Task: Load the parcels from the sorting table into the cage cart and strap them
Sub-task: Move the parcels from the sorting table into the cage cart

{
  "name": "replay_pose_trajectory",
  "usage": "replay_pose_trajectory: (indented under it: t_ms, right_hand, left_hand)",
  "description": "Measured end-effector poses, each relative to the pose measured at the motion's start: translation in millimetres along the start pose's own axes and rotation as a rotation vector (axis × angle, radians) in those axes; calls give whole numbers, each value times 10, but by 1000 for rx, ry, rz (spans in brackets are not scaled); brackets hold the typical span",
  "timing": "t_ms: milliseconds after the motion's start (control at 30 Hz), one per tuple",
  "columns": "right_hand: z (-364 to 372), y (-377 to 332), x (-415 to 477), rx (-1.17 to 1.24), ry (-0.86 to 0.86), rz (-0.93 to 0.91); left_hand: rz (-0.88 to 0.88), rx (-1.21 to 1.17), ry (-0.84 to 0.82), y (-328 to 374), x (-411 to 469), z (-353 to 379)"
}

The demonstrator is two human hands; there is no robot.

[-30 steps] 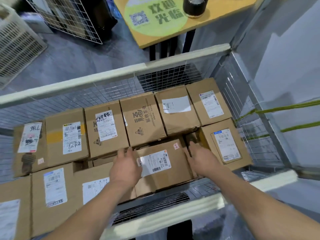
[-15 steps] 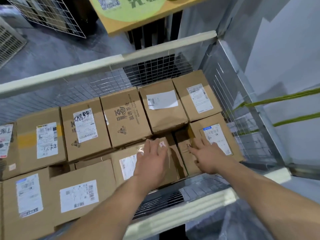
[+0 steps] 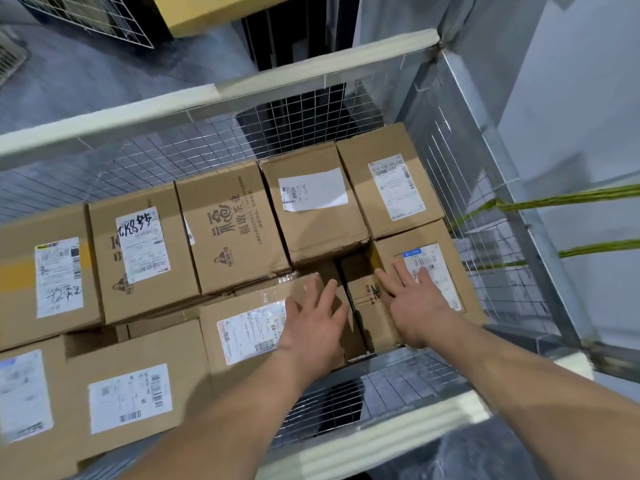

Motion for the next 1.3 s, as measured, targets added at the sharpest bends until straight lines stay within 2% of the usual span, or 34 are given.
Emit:
replay_pose_trajectory:
  t_ms: [233, 300, 400, 500, 600, 667, 767, 867, 967, 1167, 1300]
  right_hand:
    - [7, -30, 19, 56, 2, 45]
    - [-14, -7, 15, 170, 7, 39]
    - [-117, 86, -52, 479, 93, 14]
    - [-262, 293, -158, 783, 370, 120]
    - [-254, 554, -180, 883, 544, 401]
    - [-132, 731, -147, 888, 528, 569]
    - [170, 946, -108, 923, 358, 751]
    - [302, 973, -114, 1011, 191, 791]
    - [299, 962, -111, 1045, 200, 821]
    - [262, 981, -137, 1047, 297, 836]
    - [267, 922, -93, 1035, 240, 755]
  left_hand:
    - [13, 99, -136, -54, -13, 135]
    - [13, 82, -139, -68, -12, 99]
    - [23, 62, -54, 1, 29, 14]
    - [-33, -128, 55, 183, 180, -18]
    - [-210, -516, 64, 349, 359, -48]
    - [-325, -749, 6, 430, 466, -35]
    - [-436, -971, -103, 541, 596, 29]
    - [-498, -1196, -164, 655, 645, 40]
    - [-548, -1400, -170, 788, 665, 53]
    - [-589, -1494, -191, 842, 680, 118]
    - [-614, -1401, -297, 815, 761, 152]
Point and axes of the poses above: each hand's wrist, its own x-axis towards the middle knuckle, its own z-axis out of the palm, y = z × x, the point moved 4 cm from there along x, towards the middle knuckle, and after that the axes turned 12 degrees about y, right-handed, at the moved point
